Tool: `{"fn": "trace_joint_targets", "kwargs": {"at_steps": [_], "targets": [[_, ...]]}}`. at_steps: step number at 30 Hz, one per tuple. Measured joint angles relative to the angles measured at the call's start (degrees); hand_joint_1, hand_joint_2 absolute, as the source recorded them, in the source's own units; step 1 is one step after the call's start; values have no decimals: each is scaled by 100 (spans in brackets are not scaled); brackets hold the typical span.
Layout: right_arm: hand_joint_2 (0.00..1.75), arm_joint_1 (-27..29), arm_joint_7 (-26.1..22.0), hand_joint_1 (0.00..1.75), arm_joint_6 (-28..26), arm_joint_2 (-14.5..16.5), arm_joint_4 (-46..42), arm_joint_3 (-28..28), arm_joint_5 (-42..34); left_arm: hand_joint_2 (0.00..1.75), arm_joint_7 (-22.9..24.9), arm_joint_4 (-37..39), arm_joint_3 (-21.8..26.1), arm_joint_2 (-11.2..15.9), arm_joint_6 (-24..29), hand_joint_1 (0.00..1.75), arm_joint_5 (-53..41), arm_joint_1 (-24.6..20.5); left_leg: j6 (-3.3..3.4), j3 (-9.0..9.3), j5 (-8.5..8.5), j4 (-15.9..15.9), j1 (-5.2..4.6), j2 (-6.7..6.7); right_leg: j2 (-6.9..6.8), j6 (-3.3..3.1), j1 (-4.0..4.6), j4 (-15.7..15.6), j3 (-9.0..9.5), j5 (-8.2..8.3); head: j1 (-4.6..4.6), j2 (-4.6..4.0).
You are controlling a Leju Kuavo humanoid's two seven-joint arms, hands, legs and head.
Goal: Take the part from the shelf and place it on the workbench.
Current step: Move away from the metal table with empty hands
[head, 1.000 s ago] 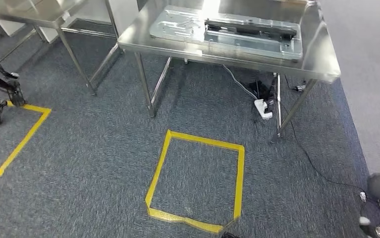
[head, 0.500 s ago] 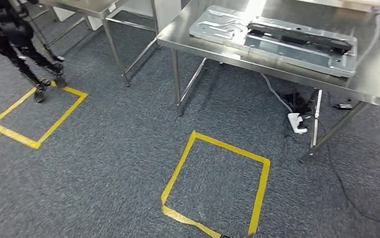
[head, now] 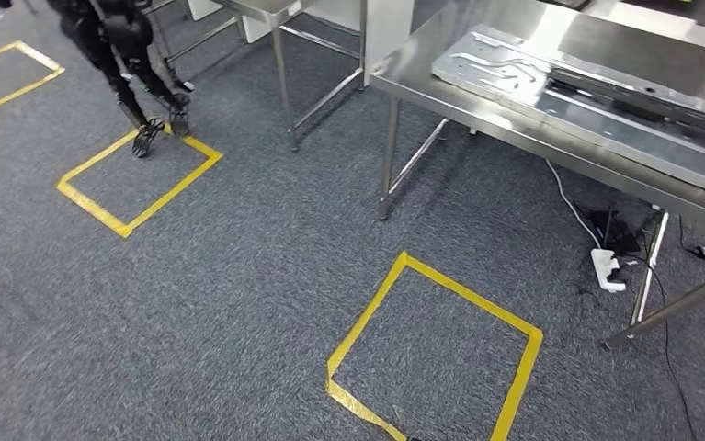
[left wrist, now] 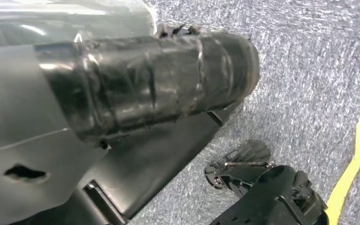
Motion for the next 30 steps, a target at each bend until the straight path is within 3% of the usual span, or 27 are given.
{"fn": "trace_joint_targets", "kwargs": {"at_steps": [2,3,4,5,7,8,9,11,13,14,15,17,19,20,22,24,26,28,30], "targets": [[0,10,1,0,9,1,0,2,26,0,19,-1,0,-2,6,0,-3,-8,66,48,10,-50,20,-122,336,-5,4,629,-336,-279,14,-1],[0,17,3,0,17,2,0,3,42,0,36,-1,0,-1,8,0,-3,-7,94,47,3,-41,15,-190,421,-9,5,992,-555,-399,16,0],[0,21,7,0,27,3,1,3,58,0,57,-2,0,0,10,0,-3,-1,97,47,-8,-26,14,-270,457,-2,3,1227,-722,-425,18,1],[0,29,14,0,38,4,2,4,70,0,77,-2,0,1,15,0,-3,7,91,48,-25,-3,17,-362,472,12,-4,1270,-800,-337,19,1],[0,50,27,0,52,4,4,5,95,0,97,-6,0,3,31,0,-3,17,47,43,-76,84,43,-559,533,52,-40,788,-685,87,21,1],[0,60,31,0,52,4,5,6,111,0,95,-9,0,4,43,0,-2,21,10,25,-110,142,55,-639,647,70,-67,482,-579,241,22,0],[0,64,27,0,49,5,7,10,136,0,87,-13,0,5,55,0,-1,22,-30,-10,-150,216,56,-708,756,66,-86,245,-500,332,20,0],[0,58,2,0,27,6,10,32,181,0,55,-16,0,8,80,0,2,25,-93,-85,-198,293,51,-804,878,17,-84,107,-459,305,19,1],[0,41,-37,0,-6,8,11,60,215,0,-8,-17,0,9,103,0,7,35,-136,-121,-202,299,63,-884,760,-70,-74,92,-423,306,19,1],[0,37,-60,0,-24,5,10,69,225,0,-45,-17,0,9,113,0,14,40,-159,-140,-225,336,62,-829,700,-108,-79,82,-395,305,17,1],[0,39,-91,0,-45,3,10,74,222,0,-85,-17,0,8,124,0,24,42,-186,-199,-299,472,63,-705,633,-143,-86,70,-369,308,9,1],[0,47,-151,0,-88,-3,9,78,194,0,-146,-17,0,6,144,0,48,39,-241,-483,-585,1042,65,-365,508,-189,-77,56,-341,295,-9,1],[0,54,-185,0,-106,-8,9,79,181,0,-177,-17,0,5,153,0,68,40,-275,-846,-806,1675,88,-221,361,-207,-63,56,-322,265,-15,1],[0,56,-193,0,-105,-11,9,81,188,0,-186,-17,0,5,154,0,81,42,-278,-930,-782,1785,93,-199,285,-207,-59,56,-304,245,-15,1],[0,53,-202,0,-104,-13,9,89,208,0,-201,-17,1,5,159,0,100,44,-241,-771,-437,1382,89,-129,140,-196,-56,54,-240,194,-15,1],[0,49,-208,0,-102,-11,10,98,236,0,-215,-17,2,4,172,0,109,39,-166,-434,-101,659,32,110,20,-165,-42,43,-165,138,-15,0],[0,40,-211,0,-97,-10,11,115,287,0,-231,-17,3,3,193,0,122,38,-103,-277,-39,334,-35,248,-81,-107,-23,2,-107,102,-14,1],[0,8,-212,0,-92,-10,11,142,351,0,-244,-17,4,2,211,0,148,45,-60,-234,-37,267,-42,126,-191,-41,-2,-78,-29,85,-13,1],[0,-21,-211,0,-90,-13,11,166,412,0,-254,-17,6,-8,217,0,178,55,-14,-134,1,132,-2,-10,-55,9,0,-35,10,11,-2,0]]}}
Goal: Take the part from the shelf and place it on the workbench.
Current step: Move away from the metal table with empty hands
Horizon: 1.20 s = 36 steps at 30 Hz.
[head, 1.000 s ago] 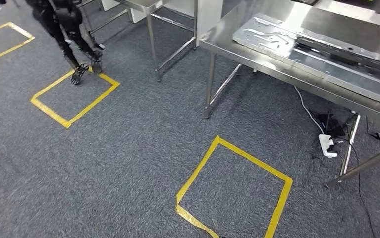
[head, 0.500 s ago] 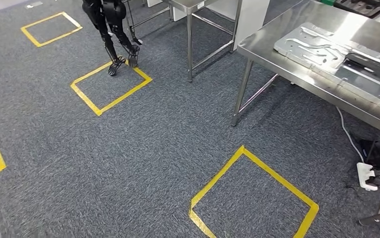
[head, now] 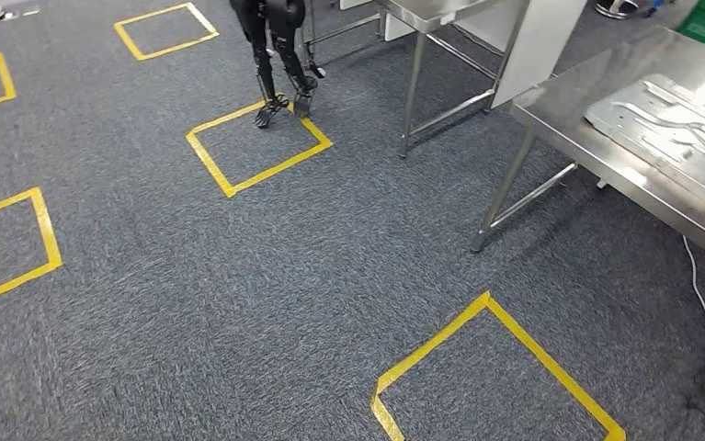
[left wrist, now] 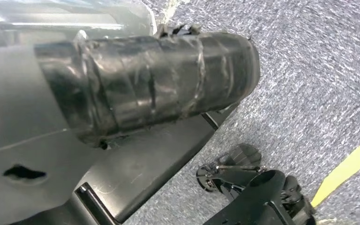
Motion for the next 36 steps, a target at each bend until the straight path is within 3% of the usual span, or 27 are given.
{"fn": "trace_joint_targets", "kwargs": {"at_steps": [1,3,4,5,6,7,9,11,13,14,16,18,20,21,22,24,26,27,29,31,33,34,35,36], "targets": [[0,-5,1,0,7,-2,0,13,32,0,-8,0,1,-8,-1,0,12,0,32,54,19,-62,24,-61,159,10,0,190,-82,-111,7,-1],[0,-2,3,0,51,-4,0,44,74,0,-25,2,1,-23,-22,0,35,2,88,90,17,-99,37,-180,453,1,-3,870,-456,-399,10,-1],[0,1,4,0,84,-4,0,59,79,0,-35,6,1,-29,-40,0,41,2,103,93,9,-94,36,-258,507,2,-2,1193,-668,-482,12,-1],[0,5,5,0,113,-4,0,69,75,0,-44,11,1,-34,-62,0,45,3,108,99,-4,-85,33,-343,525,6,-3,1355,-807,-459,12,0],[0,12,7,0,136,-4,0,76,70,0,-53,18,1,-39,-83,0,46,3,105,106,-19,-69,34,-438,535,12,-7,1322,-855,-326,14,-1],[0,18,8,0,150,-5,0,79,67,0,-60,27,1,-44,-101,0,48,2,90,112,-40,-40,40,-537,557,18,-15,1082,-802,-103,15,0],[0,27,10,0,172,-5,1,81,73,0,-64,41,1,-51,-125,0,53,-2,33,98,-105,59,50,-702,764,19,-41,419,-575,261,16,0],[0,17,9,0,187,-4,3,89,86,0,-64,51,1,-52,-146,0,55,-10,-38,54,-150,130,50,-820,949,-13,-50,101,-461,340,14,0],[0,-6,11,0,198,-1,4,105,99,0,-63,62,1,-52,-171,0,50,-12,-97,17,-147,127,61,-925,895,-80,-39,89,-441,330,13,1],[0,-15,17,0,208,3,5,112,105,0,-63,68,1,-52,-177,0,46,-12,-123,7,-154,142,63,-900,828,-117,-39,68,-409,334,12,1],[0,-6,32,0,232,10,6,119,124,0,-63,77,1,-52,-186,0,34,-17,-187,-120,-293,401,57,-623,684,-188,-55,16,-332,342,-1,0],[0,21,38,0,250,9,7,120,146,0,-64,87,1,-53,-198,0,27,-24,-251,-446,-571,1027,72,-292,536,-232,-45,-9,-286,325,-13,0],[0,38,38,0,271,9,7,120,157,0,-82,98,1,-54,-237,0,37,-26,-288,-763,-695,1537,106,-206,377,-247,-36,-10,-251,287,-11,0],[0,41,38,0,280,10,7,120,159,0,-103,103,1,-55,-268,0,44,-26,-290,-797,-617,1539,115,-187,299,-245,-35,-10,-227,263,-11,1],[0,41,38,0,287,13,7,120,159,0,-128,107,1,-55,-295,0,49,-27,-280,-720,-454,1338,118,-156,226,-238,-34,-11,-196,238,-11,0],[0,41,38,0,290,26,7,120,159,0,-165,111,1,-56,-323,0,49,-32,-215,-374,-89,617,85,47,103,-210,-26,-19,-118,181,-11,0],[0,38,38,0,285,40,8,120,159,0,-176,116,1,-58,-326,0,49,-40,-139,-136,49,157,25,223,10,-153,-10,-41,-57,134,-10,0],[0,32,38,0,281,47,9,120,160,0,-178,120,1,-60,-326,0,49,-42,-114,-112,33,106,0,232,-35,-119,-5,-64,-31,121,-10,-1],[0,14,38,0,276,52,9,121,160,0,-178,127,1,-68,-326,0,49,-36,-69,-73,53,36,14,100,-102,-49,0,-118,41,97,-8,0],[0,12,38,0,277,55,9,122,159,0,-180,132,1,-80,-326,0,49,-37,-3,18,93,-97,62,-34,115,-1,-2,60,0,-41,5,0],[0,28,38,0,277,55,9,122,159,0,-182,141,1,-92,-326,0,48,-41,51,73,109,-164,79,-155,435,13,-5,674,-321,-327,25,0],[0,35,38,0,277,55,9,122,159,0,-182,146,1,-96,-326,0,49,-41,67,74,104,-161,73,-222,500,17,-3,1027,-534,-445,32,0],[0,42,38,0,279,55,9,122,160,0,-181,152,1,-99,-326,0,49,-39,71,74,93,-152,70,-304,526,25,-4,1266,-702,-474,36,0],[0,51,38,0,280,54,9,122,160,0,-181,160,1,-103,-327,0,49,-37,72,77,81,-139,69,-392,536,33,-7,1334,-794,-403,36,1]]}}
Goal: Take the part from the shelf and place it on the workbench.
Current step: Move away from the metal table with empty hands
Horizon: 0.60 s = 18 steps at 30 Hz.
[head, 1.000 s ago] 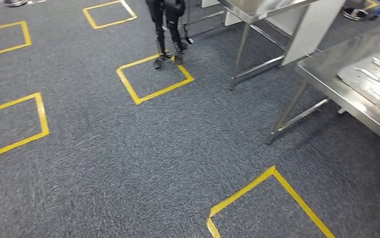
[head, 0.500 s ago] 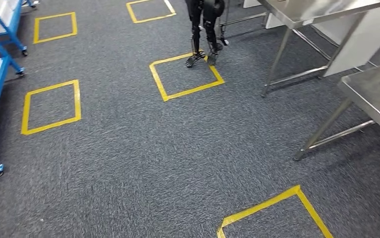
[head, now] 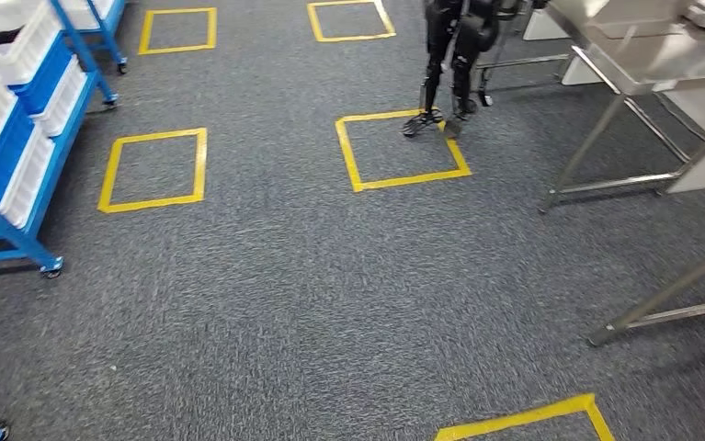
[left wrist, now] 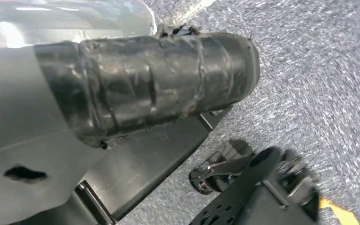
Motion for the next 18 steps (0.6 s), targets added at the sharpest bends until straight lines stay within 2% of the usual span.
{"fn": "trace_joint_targets", "kwargs": {"at_steps": [1,2,4,5,6,8,9,10,12,14,15,16,17,18], "targets": [[0,7,1,0,2,-1,0,0,0,0,0,8,0,-4,-1,0,0,1,-10,3,-14,22,3,-96,11,7,-6,-148,10,179,1,0],[0,13,1,0,2,-2,0,0,-7,0,0,16,0,-9,-1,0,0,1,-31,4,-35,56,10,-190,54,15,-18,-470,108,423,1,0],[0,21,1,0,-4,-4,2,-2,-61,0,0,33,0,-21,3,0,0,0,-98,-33,-94,163,13,-345,301,5,-47,-1074,318,724,-1,-1],[0,20,-1,0,-7,-4,3,-5,-103,0,-1,42,0,-25,8,0,2,-2,-133,-61,-117,210,10,-404,401,-14,-55,-1230,371,769,-2,-1],[0,10,-2,0,-8,-5,4,-8,-141,0,-2,50,0,-26,14,0,4,-3,-165,-88,-128,232,9,-452,459,-46,-48,-1261,382,741,-3,-1],[0,-23,-2,0,-4,-4,5,-13,-166,0,-3,62,0,-25,23,0,6,-2,-222,-117,-129,233,23,-534,345,-131,-38,-1281,418,747,-3,0],[0,-34,-1,0,-2,-8,5,-13,-155,0,-3,66,0,-25,25,0,3,-2,-250,-141,-155,276,20,-466,279,-174,-39,-1303,454,752,-9,0],[0,-34,0,0,0,-11,5,-13,-136,0,-3,69,0,-24,25,0,0,-4,-277,-204,-223,404,16,-337,204,-215,-46,-1329,490,759,-16,-1],[0,-24,0,0,1,-19,5,-13,-102,0,-4,72,0,-25,25,0,-5,-9,-324,-498,-491,981,10,22,58,-269,-36,-1358,533,751,-32,-1],[0,-22,0,0,4,-21,5,-13,-87,0,-4,75,0,-25,25,0,-5,-9,-352,-871,-712,1640,31,176,-104,-292,-12,-1358,553,722,-34,-1],[0,-23,0,0,7,-22,5,-13,-85,0,-4,77,0,-26,25,0,-4,-8,-352,-958,-695,1765,36,203,-189,-295,-4,-1357,570,702,-34,-1],[0,-25,0,0,10,-22,6,-13,-85,0,-4,78,0,-26,25,0,-3,-8,-342,-922,-572,1660,38,222,-268,-293,2,-1356,594,679,-34,0],[0,-29,0,0,12,-21,6,-13,-87,0,-4,78,0,-26,25,0,-3,-8,-315,-772,-375,1351,31,267,-343,-287,8,-1358,629,652,-34,0],[0,-32,-1,0,12,-20,7,-13,-89,0,-6,79,0,-26,25,0,-2,-9,-275,-567,-192,941,10,385,-410,-279,15,-1362,669,625,-34,-1]]}}
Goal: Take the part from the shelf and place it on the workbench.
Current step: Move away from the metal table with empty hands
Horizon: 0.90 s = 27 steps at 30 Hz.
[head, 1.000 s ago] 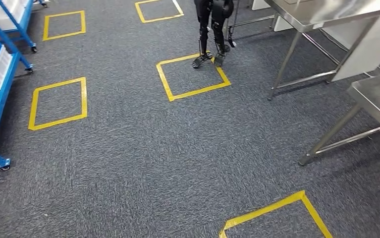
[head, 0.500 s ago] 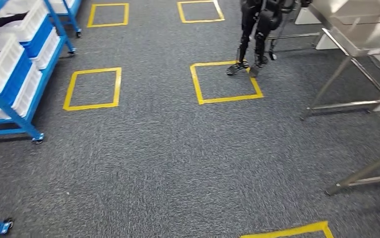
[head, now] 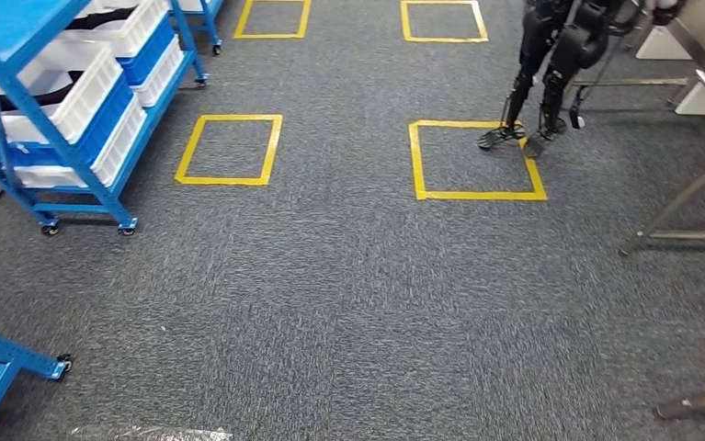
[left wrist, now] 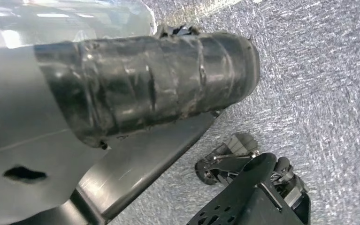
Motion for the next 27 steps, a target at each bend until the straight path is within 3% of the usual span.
{"fn": "trace_joint_targets", "kwargs": {"at_steps": [2,3,5,6,8,10,12,13,14,16,18,20,21,23,25,27], "targets": [[0,-5,-7,0,0,3,0,-1,-7,0,-6,0,0,0,0,0,1,-5,79,321,182,-590,-64,210,-109,45,24,-17,63,-51,0,0],[0,-12,-11,0,0,5,0,-1,-10,0,-9,0,0,0,0,0,2,-6,105,375,177,-692,-93,257,-156,75,32,-33,88,-69,1,0],[0,-39,-16,0,-1,6,0,-2,-15,0,-12,1,0,-1,0,0,5,-3,145,398,174,-737,-97,143,-241,138,44,-87,152,-90,1,1],[0,-53,-16,0,-2,4,0,-2,-16,0,-12,2,0,-4,0,0,6,-2,166,431,189,-788,-80,78,-192,166,44,-87,181,-118,6,0],[0,-59,-16,0,-5,-1,0,-2,-16,0,-14,2,0,-13,0,0,7,-4,221,514,223,-897,-32,-43,82,200,40,177,86,-297,13,-1],[0,-42,-16,0,-9,-6,0,-2,-17,0,-15,3,0,-17,0,0,8,-1,259,538,226,-927,-18,-167,344,210,32,879,-294,-603,15,-1],[0,-24,-16,0,-9,-8,1,-2,-18,0,-14,6,0,-19,-4,0,10,3,274,540,214,-917,-15,-326,403,232,28,1408,-649,-697,16,-1],[0,-17,-16,0,-8,-8,1,-2,-18,0,-14,7,0,-20,-10,0,11,4,270,543,205,-905,-10,-415,411,245,19,1378,-694,-577,17,0],[0,-12,-16,0,-7,-10,1,-2,-17,0,-14,8,0,-21,-18,0,11,5,254,546,193,-883,-1,-512,434,258,1,1133,-636,-359,17,-1],[0,-7,-16,0,-5,-16,3,-2,-13,0,-14,11,0,-22,-28,0,11,4,186,524,146,-796,13,-679,642,285,-43,421,-399,53,19,-1],[0,-15,-18,0,-2,-19,5,-2,-7,0,-13,17,0,-22,-31,0,7,1,107,480,109,-724,13,-796,805,256,-51,78,-280,178,17,-1],[0,-38,-18,0,1,-17,7,-2,-4,0,-12,26,0,-21,-38,0,-1,2,46,455,109,-725,17,-888,734,174,-31,73,-256,168,16,1],[0,-46,-18,0,1,-17,7,-3,-3,0,-12,30,0,-20,-40,0,-4,3,23,447,101,-712,19,-875,674,137,-30,56,-226,173,15,1],[0,-41,-16,0,2,-18,7,-3,6,0,-11,35,0,-18,-50,0,-11,-2,-24,311,-54,-439,11,-626,534,59,-45,11,-162,185,3,-1],[0,-25,-16,0,2,-22,7,-4,15,0,-9,39,0,-17,-61,0,-21,-8,-66,-25,-364,220,11,-303,389,7,-26,-6,-136,173,-8,-1],[0,-21,-16,0,2,-23,7,-4,17,0,-5,44,0,-17,-72,0,-29,-9,-92,-342,-521,776,29,-209,230,-12,-8,-6,-119,144,-8,0]]}}
